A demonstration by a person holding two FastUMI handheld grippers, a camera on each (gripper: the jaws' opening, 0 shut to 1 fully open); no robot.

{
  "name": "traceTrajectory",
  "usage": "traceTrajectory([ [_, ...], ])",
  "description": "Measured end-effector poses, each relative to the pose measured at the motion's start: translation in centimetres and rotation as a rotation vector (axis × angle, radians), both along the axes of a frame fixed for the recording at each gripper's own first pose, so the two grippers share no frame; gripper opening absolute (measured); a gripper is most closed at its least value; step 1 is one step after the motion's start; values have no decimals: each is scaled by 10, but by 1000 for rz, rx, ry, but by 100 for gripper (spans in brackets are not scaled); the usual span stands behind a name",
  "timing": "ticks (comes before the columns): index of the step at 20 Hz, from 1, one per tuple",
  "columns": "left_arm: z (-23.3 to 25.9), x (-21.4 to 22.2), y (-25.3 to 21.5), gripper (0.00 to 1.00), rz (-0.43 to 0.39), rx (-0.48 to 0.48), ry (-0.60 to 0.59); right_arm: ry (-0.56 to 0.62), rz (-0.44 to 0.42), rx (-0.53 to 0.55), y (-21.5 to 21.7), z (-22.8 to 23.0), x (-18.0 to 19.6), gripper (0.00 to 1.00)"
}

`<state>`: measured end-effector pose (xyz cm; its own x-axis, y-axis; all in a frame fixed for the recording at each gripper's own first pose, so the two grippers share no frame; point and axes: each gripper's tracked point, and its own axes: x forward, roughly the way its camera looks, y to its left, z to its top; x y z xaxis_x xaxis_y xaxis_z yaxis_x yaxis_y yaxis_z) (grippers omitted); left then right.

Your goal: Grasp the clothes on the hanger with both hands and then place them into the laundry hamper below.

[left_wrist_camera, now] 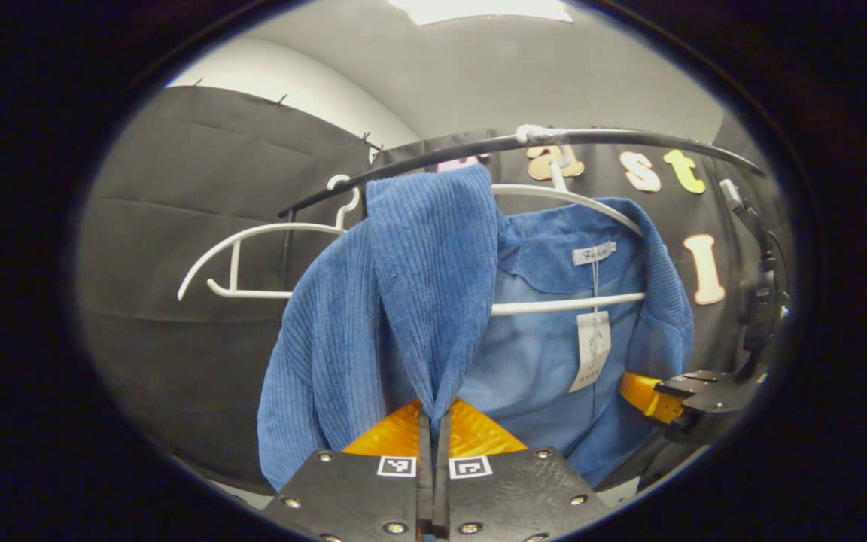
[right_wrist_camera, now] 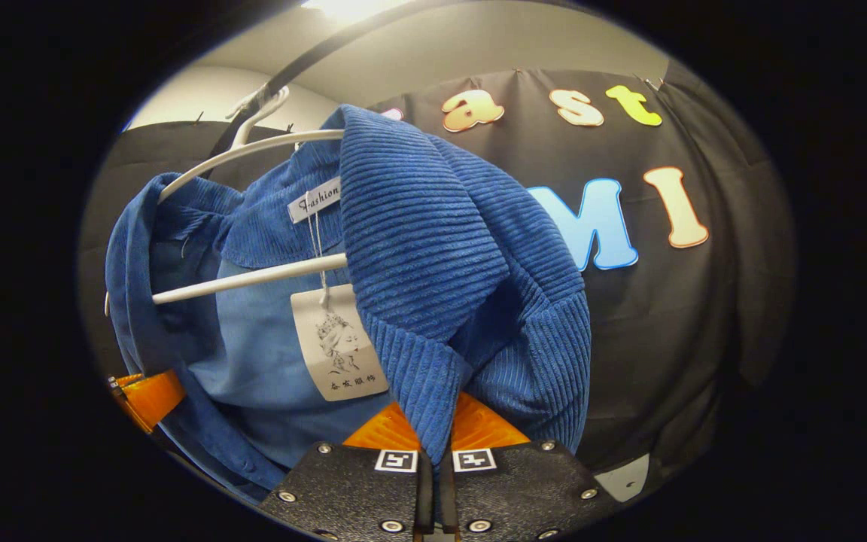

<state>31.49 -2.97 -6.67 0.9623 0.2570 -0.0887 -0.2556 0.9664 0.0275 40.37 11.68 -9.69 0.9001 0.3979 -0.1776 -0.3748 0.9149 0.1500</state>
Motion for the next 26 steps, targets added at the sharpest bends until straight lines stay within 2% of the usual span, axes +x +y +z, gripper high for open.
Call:
traceTrajectory([
  [3,13,-13,5,0,-18,46,-14,-40,-32,-10,-23,19,-7,3],
  [9,57,-57,19,0,-15,109,-55,-128,-69,51,-56,62,-31,3],
  [17,134,-84,52,0,40,192,-183,-223,-82,95,-80,122,-47,2],
  [21,152,-92,87,1,90,163,-206,-160,-31,116,-88,122,-54,4],
  [24,157,-94,105,0,113,158,-219,-41,1,137,-95,94,-58,6],
  [26,155,-96,109,1,121,166,-216,-12,0,139,-100,82,-57,5],
])
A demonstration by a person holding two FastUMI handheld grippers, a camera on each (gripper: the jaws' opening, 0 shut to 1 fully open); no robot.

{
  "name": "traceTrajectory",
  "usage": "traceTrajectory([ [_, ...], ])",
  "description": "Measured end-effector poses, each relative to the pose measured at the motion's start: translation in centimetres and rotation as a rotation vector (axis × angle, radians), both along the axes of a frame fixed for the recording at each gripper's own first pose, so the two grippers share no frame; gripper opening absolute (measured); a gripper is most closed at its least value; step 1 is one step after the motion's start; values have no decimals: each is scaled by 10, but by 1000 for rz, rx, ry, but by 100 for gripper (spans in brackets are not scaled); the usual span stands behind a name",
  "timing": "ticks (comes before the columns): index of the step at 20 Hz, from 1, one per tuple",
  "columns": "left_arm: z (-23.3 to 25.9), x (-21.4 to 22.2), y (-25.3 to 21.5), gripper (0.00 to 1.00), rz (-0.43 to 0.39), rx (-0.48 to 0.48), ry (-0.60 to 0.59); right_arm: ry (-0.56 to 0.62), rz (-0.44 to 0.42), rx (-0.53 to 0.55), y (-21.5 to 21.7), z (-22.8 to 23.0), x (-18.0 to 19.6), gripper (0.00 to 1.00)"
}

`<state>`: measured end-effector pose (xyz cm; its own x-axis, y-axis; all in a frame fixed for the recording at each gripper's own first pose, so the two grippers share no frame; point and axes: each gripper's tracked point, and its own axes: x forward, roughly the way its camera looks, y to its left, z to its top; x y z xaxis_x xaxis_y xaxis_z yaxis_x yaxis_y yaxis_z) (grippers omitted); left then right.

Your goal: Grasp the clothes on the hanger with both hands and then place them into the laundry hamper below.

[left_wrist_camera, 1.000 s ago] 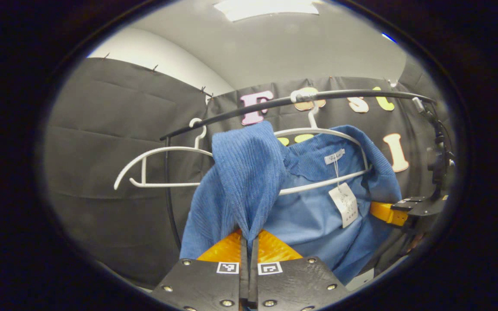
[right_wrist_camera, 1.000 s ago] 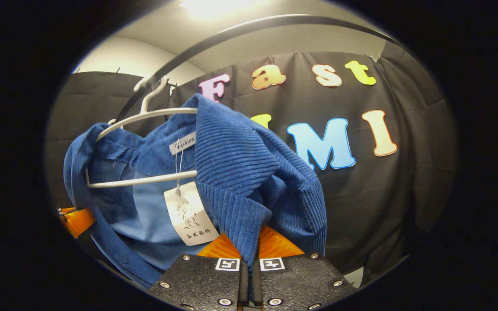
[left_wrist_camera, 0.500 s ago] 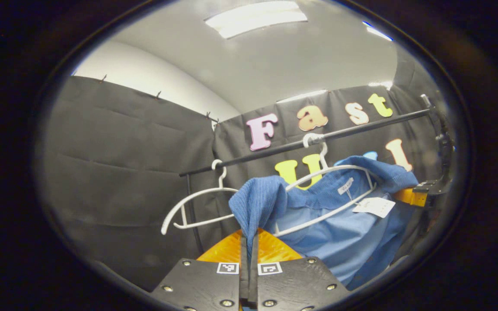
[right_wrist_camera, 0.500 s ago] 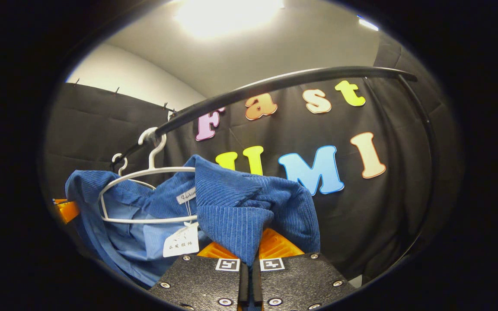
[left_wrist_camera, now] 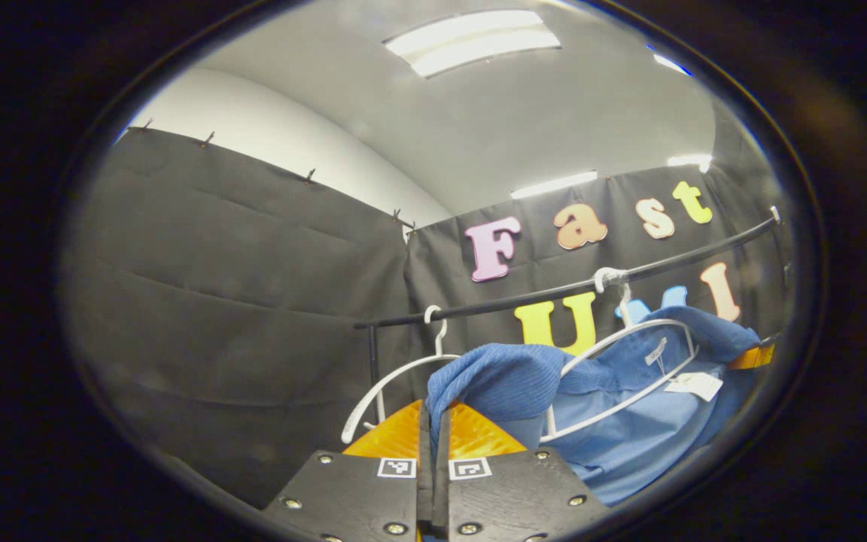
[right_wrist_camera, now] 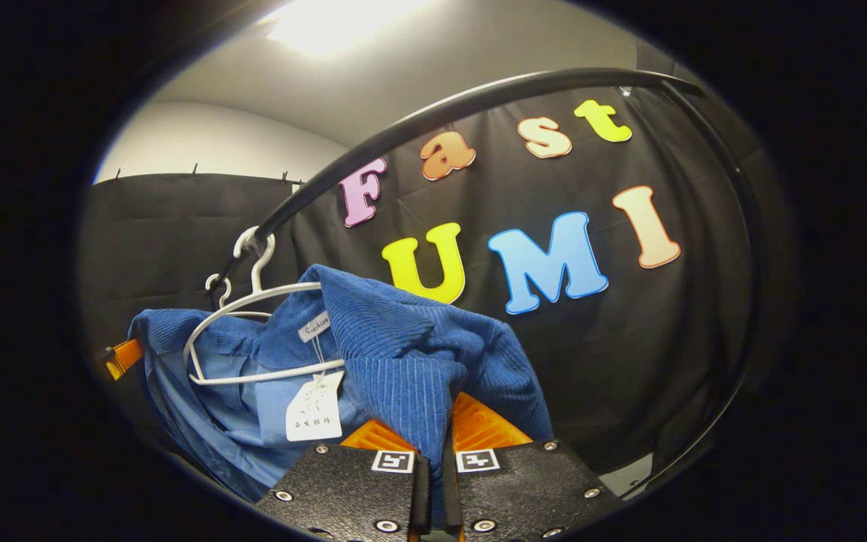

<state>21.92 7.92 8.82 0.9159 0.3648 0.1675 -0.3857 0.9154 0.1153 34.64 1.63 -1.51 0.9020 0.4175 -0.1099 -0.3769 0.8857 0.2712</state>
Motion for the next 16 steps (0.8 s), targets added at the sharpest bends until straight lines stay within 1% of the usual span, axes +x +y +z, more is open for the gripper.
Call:
traceTrajectory([
  [2,-3,1,5,1,9,1,4,4,29,-1,7,-2,-2,6],
  [3,-1,0,6,0,15,6,0,-27,27,-25,7,2,0,6],
  [5,2,1,8,0,20,-1,-8,-113,1,-94,4,17,11,4],
  [7,5,5,18,0,25,-27,-16,-160,-25,-107,3,32,20,4],
  [11,15,12,43,1,57,-44,-38,-229,-149,-80,-24,57,56,4],
  [14,17,31,57,0,84,-33,-39,-228,-222,-77,-41,54,89,4],
  [16,14,50,66,1,89,-7,-18,-206,-243,-72,-45,45,108,4],
])
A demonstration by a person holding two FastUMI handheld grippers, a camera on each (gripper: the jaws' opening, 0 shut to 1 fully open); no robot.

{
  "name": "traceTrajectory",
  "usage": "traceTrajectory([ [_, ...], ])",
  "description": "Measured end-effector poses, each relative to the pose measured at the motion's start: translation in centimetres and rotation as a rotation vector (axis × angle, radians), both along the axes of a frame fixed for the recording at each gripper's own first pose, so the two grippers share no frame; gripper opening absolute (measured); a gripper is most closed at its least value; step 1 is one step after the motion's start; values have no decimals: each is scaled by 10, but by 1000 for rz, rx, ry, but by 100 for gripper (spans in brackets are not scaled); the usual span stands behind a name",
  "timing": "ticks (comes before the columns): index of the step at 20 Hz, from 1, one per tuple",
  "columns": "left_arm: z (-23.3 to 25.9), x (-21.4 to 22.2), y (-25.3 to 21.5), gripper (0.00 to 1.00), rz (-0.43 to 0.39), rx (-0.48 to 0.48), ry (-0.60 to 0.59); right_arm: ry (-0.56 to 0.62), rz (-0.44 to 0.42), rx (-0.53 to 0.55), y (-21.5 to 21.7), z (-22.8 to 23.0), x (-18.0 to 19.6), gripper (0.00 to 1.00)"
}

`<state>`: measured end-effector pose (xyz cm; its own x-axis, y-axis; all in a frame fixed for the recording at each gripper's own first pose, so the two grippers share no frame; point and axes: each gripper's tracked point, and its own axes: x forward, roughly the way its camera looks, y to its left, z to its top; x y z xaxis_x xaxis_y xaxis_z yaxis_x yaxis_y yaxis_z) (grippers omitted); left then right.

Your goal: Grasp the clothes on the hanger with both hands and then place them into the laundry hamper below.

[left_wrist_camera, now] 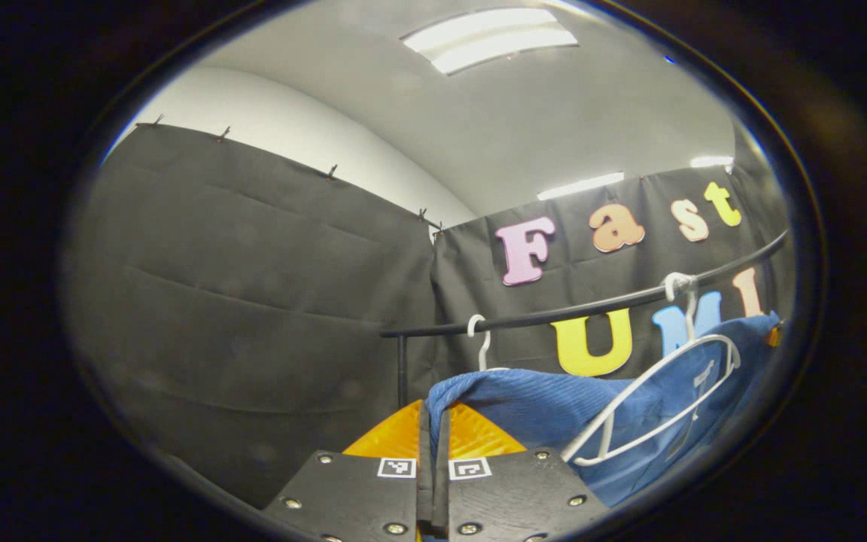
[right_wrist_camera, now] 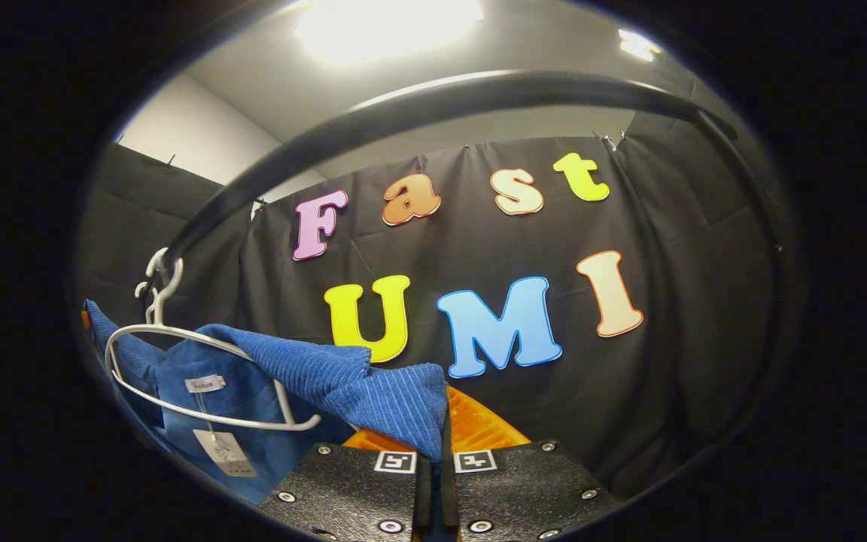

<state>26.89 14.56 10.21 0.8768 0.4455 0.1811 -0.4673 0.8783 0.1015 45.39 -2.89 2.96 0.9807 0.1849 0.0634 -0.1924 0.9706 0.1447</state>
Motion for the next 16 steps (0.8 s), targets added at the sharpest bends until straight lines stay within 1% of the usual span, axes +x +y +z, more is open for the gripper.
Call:
traceTrajectory([
  [2,-13,13,8,1,-2,13,47,37,-29,-25,-5,-19,17,4],
  [5,-44,26,13,0,-17,-18,108,117,-25,-52,2,-54,34,4],
  [9,-90,29,12,1,-35,-76,191,211,13,-48,12,-93,37,4],
  [12,-119,28,7,1,-48,-122,238,276,-20,-88,6,-123,40,4],
  [14,-136,30,5,1,-46,-138,261,336,-37,-80,-2,-144,34,4],
  [16,-151,34,1,1,-61,-156,276,375,-13,-62,-2,-164,24,4],
])
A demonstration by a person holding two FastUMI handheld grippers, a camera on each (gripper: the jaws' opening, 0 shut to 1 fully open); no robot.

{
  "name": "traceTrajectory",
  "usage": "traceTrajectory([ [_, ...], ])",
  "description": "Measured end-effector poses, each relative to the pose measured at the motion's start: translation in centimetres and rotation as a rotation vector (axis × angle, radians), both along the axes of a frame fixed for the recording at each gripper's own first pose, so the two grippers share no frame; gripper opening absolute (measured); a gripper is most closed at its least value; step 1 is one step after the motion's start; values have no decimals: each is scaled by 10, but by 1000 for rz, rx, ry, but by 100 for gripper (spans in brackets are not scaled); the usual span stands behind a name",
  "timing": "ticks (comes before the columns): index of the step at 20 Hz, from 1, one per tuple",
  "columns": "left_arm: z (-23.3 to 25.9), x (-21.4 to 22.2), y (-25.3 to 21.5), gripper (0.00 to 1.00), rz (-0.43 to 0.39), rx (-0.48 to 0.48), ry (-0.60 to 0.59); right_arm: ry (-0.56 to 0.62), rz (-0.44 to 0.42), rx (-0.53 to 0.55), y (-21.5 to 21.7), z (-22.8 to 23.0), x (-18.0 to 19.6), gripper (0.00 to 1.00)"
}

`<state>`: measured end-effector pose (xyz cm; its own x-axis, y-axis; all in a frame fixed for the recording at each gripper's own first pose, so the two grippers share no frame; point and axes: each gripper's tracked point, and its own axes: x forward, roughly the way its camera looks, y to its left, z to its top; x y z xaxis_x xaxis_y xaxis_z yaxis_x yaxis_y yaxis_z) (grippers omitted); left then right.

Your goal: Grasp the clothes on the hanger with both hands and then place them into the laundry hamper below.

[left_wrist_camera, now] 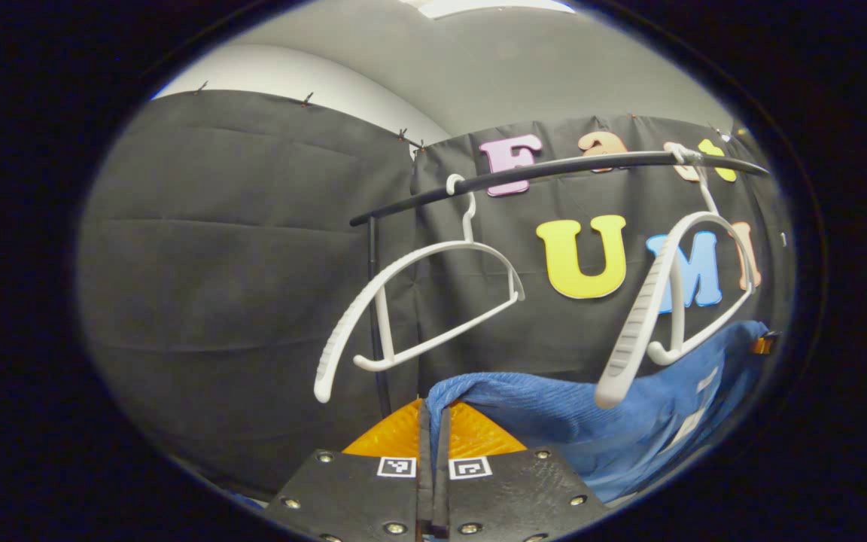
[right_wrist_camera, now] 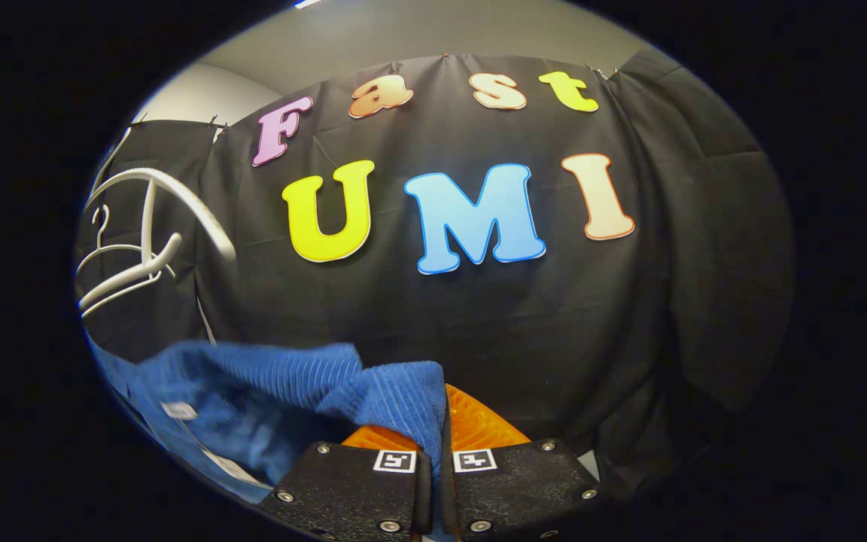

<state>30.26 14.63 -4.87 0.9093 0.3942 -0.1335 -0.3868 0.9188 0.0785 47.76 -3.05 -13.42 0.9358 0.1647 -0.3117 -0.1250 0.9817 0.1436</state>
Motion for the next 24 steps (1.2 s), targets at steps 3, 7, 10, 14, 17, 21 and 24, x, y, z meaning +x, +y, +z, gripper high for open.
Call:
traceTrajectory([
  [3,-30,-17,-10,1,-22,1,37,43,26,-50,-1,-25,-20,4],
  [7,-47,-48,-23,0,-52,-6,63,55,58,-73,4,-33,-50,4],
  [10,-40,-61,-33,1,-81,-17,56,46,65,-70,7,-22,-79,4],
  [14,-15,-76,-40,1,-143,-21,9,1,54,-61,9,12,-123,4],
  [17,11,-107,-45,0,-190,-12,-38,-39,40,-53,11,42,-157,4],
  [21,42,-139,-53,2,-258,-5,-81,-89,23,-35,15,75,-214,3],
  [24,59,-154,-60,0,-308,-3,-111,-110,7,-27,22,96,-252,3],
])
